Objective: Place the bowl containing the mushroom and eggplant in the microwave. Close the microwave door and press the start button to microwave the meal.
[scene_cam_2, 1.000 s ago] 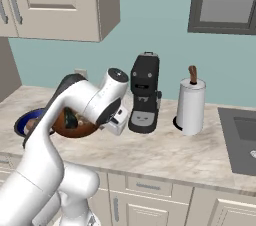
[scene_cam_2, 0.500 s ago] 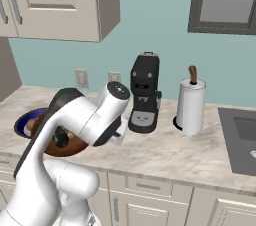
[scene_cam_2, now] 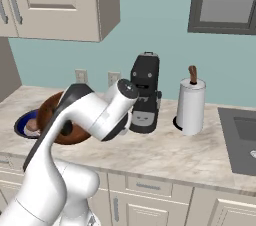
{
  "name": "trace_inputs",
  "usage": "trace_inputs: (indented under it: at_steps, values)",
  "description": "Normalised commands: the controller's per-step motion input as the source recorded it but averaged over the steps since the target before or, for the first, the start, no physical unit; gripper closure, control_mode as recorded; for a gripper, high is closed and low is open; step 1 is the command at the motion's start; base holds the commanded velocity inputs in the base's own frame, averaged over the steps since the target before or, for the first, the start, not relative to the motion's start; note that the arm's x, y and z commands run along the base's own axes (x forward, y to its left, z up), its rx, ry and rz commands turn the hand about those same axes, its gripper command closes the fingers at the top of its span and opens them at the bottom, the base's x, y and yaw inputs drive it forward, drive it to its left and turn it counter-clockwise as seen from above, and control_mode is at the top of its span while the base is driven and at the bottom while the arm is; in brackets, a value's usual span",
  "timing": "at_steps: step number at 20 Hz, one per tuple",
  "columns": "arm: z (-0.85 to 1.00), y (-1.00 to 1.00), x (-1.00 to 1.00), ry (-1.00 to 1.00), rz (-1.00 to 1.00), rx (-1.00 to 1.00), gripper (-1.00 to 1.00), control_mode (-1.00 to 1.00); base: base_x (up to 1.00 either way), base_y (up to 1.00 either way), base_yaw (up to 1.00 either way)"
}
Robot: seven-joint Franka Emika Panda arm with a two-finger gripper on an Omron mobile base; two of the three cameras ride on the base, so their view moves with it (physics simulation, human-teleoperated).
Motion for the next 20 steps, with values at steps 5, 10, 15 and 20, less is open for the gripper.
trace_inputs:
  at_steps: [5,10,15,20]
  values:
    - [0.00,0.00,0.05,0.00,0.00,0.00,1.00,-1.00,0.00,0.00,0.00]
    - [0.00,0.00,0.00,0.00,0.00,0.00,1.00,1.00,-0.41,-0.01,0.10]
    - [0.00,0.00,0.00,0.00,0.00,0.00,1.00,1.00,-0.99,0.00,0.28]
    - [0.00,0.00,0.00,0.00,0.00,0.00,1.00,1.00,-0.89,0.25,0.29]
